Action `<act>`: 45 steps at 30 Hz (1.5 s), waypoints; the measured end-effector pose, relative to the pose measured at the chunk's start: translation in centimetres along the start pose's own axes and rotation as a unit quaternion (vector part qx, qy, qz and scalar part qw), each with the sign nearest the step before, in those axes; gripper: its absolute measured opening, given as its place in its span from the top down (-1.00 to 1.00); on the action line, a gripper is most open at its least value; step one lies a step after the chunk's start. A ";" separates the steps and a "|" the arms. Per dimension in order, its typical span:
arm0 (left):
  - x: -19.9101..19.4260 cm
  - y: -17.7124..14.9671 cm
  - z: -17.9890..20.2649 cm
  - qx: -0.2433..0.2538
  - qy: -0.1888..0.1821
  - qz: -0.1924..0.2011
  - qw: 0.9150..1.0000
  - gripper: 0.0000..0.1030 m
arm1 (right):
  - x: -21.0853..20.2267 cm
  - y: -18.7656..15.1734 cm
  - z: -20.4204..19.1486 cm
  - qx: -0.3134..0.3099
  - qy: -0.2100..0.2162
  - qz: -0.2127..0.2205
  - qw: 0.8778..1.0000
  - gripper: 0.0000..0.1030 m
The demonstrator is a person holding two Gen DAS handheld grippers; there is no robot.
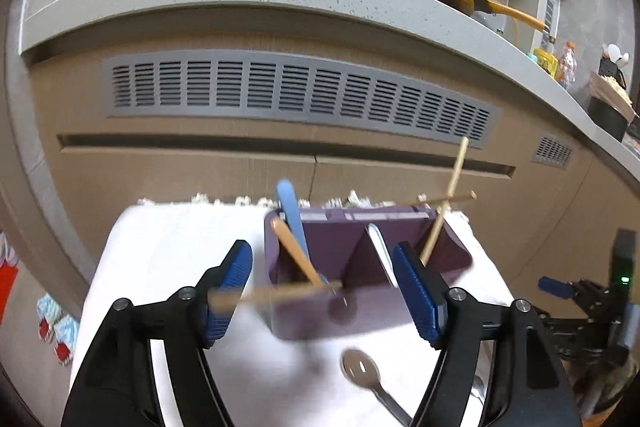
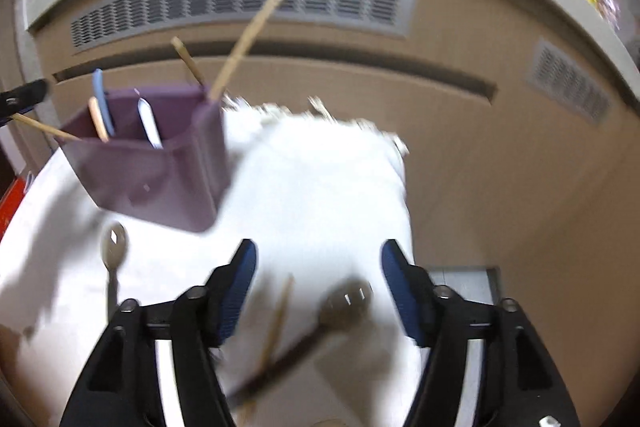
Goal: Organize utensils
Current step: 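Grasp the dark-handled spoon with the left gripper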
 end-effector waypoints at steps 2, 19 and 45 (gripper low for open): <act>-0.2 -1.2 0.4 0.001 -0.002 -0.012 1.000 -0.44 | 0.4 -1.3 1.0 0.024 0.006 -0.007 1.000 -0.49; 9.7 -8.0 6.1 0.040 0.060 -0.180 0.981 -0.26 | -0.9 -8.9 -0.2 0.005 0.011 0.036 0.999 -0.81; -0.2 -10.7 3.0 0.042 -0.004 -0.092 0.995 0.48 | 0.9 -5.9 1.1 0.030 0.019 -0.005 0.999 -0.84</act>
Point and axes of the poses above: each gripper's, at about its wrist camera, not at the fingertips, and x roughly the way its jaws point, z to its right, y to its top, the point moved 1 cm from there along x, roughly the way its jaws point, and after that the axes turned 14 degrees about -z, right-handed, at the moved point
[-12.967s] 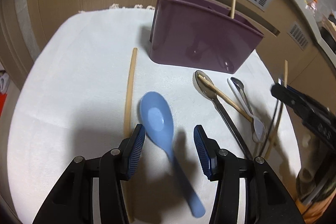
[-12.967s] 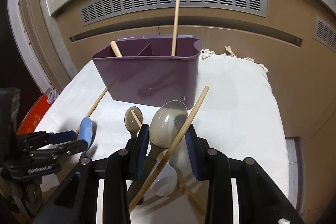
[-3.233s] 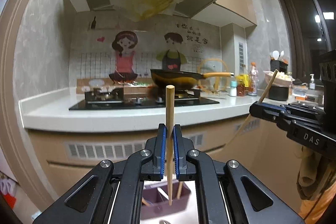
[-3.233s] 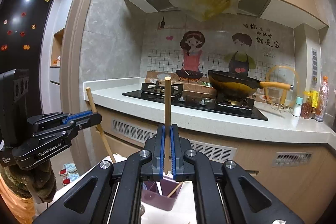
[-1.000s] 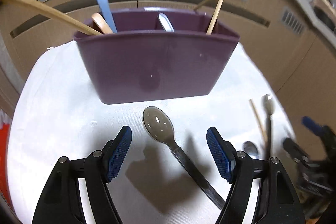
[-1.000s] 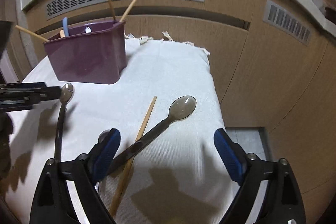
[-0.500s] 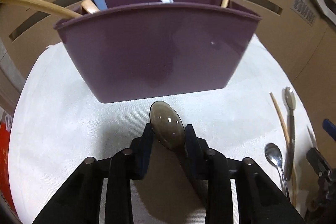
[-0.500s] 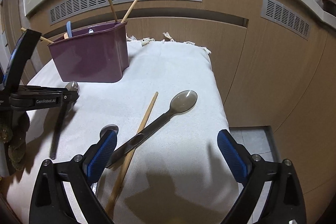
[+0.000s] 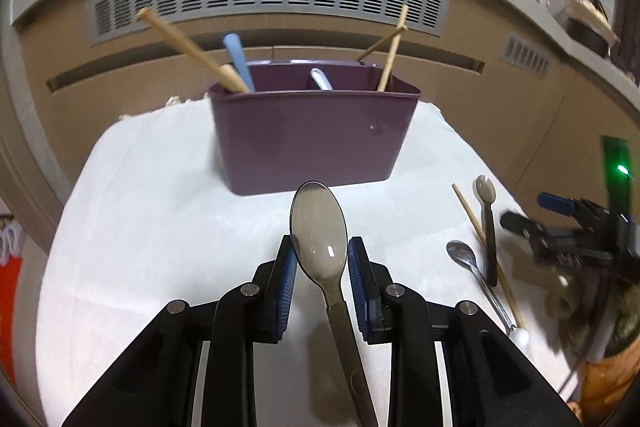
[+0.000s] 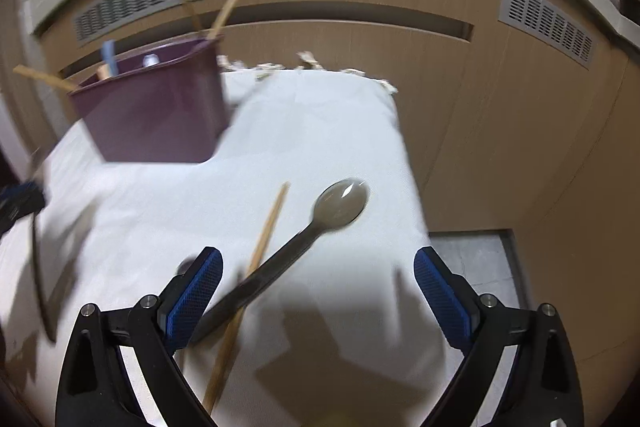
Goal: Organize utensils
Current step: 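Grasp the dark-handled spoon with the left gripper, then lift the dark spoon with the left gripper while the right grasps a metal spoon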
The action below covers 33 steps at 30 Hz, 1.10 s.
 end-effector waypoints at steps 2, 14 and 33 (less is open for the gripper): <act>-0.1 -0.3 -0.4 -0.009 -0.007 0.001 1.000 0.48 | 0.9 1.4 0.1 0.007 -0.018 -0.009 1.000 -0.84; 0.3 -1.3 -2.4 -0.027 -0.018 0.002 0.999 0.48 | 6.4 5.2 0.5 0.076 -0.050 -0.079 0.993 -0.35; -2.8 -2.3 -0.9 -0.010 -0.021 0.017 1.000 0.48 | -5.5 1.1 -4.6 -0.052 0.028 0.043 0.997 0.37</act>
Point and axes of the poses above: each gripper's, at about its wrist camera, not at the fingertips, and x roughly the way its jaws point, z to its right, y to its top, the point moved 1 cm from there along x, roughly the way its jaws point, and after that the axes turned 14 degrees about -z, right-handed, at the moved point
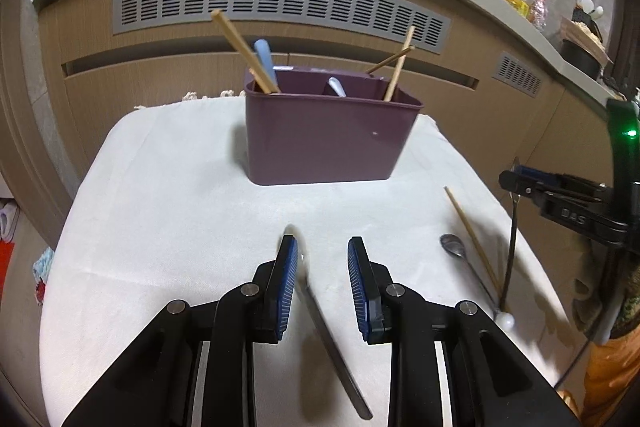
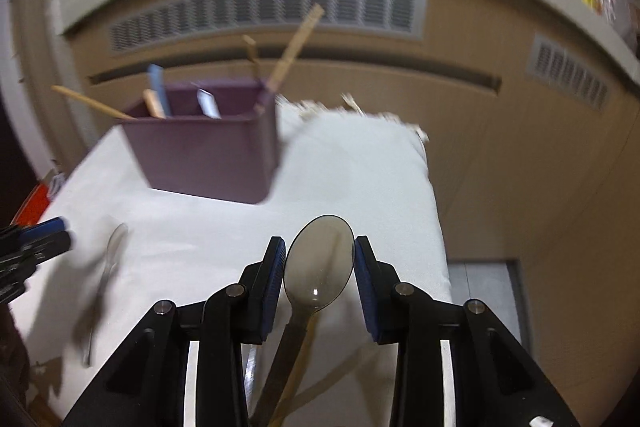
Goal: Organize utensils
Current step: 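Lift the dark spoon with the left gripper while the right grasps a metal spoon, then lower both spoons into the caddy and open both grippers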
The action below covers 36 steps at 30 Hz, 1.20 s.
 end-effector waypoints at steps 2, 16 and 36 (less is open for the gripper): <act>-0.6 -0.3 0.4 0.005 -0.001 0.004 1.000 0.48 | -1.5 -0.4 -0.8 -0.014 0.011 0.015 1.000 0.39; 5.6 0.8 -1.0 -0.050 0.028 -0.123 0.991 0.26 | -7.6 -1.9 -4.0 -0.052 0.051 0.085 0.994 0.41; 1.4 0.8 2.7 0.012 0.053 -0.039 0.998 0.33 | -8.2 -3.0 -5.8 -0.098 0.072 0.070 0.990 0.41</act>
Point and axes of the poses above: each gripper's, at about its wrist camera, not at the fingertips, and x roughly the way its jaws point, z to its right, y to its top, the point moved 1 cm from there along x, roughly the way its jaws point, and after that the axes turned 14 degrees about -z, right-handed, at the moved point
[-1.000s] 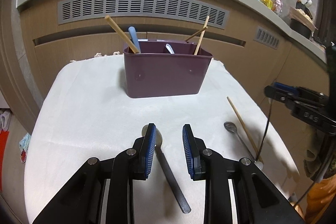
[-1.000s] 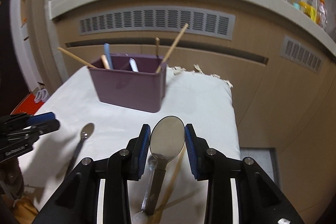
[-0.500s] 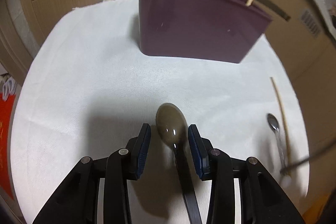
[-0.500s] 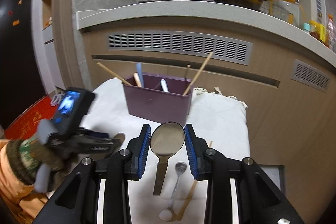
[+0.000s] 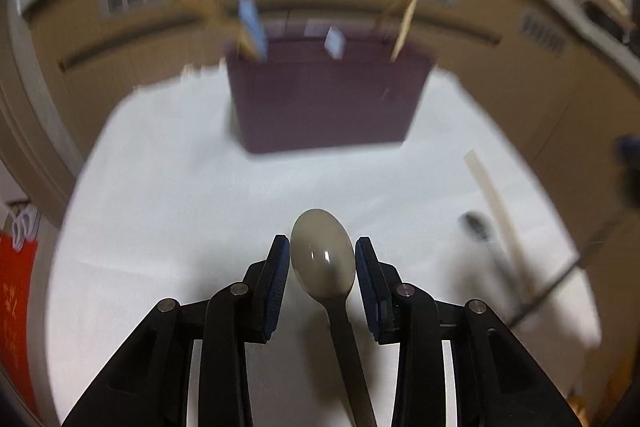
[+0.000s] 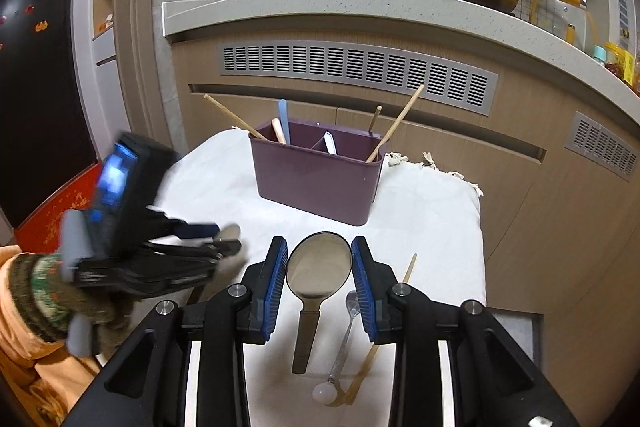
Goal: Organize utensils
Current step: 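Lower both spoons into the caddy and open both grippers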
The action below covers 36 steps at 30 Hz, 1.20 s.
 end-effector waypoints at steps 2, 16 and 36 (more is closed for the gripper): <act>-4.5 0.8 0.7 0.011 -0.009 0.058 0.998 0.33 | -1.3 0.7 -0.1 -0.001 -0.004 0.020 1.000 0.41; -22.5 13.2 3.4 0.086 0.067 0.367 0.924 0.33 | -14.4 17.8 -0.1 -0.016 -0.062 0.233 0.970 0.41; -0.1 18.3 -2.8 0.028 0.053 0.180 0.982 0.33 | 11.1 19.8 2.9 0.010 -0.052 0.026 0.998 0.40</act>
Point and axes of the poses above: each gripper's, at about its wrist camera, not at the fingertips, and x roughly the way its jaws point, z to its right, y to its top, the point moved 1 cm from there along x, roughly the way its jaws point, and after that the axes turned 14 degrees about -z, right-handed, at the moved point
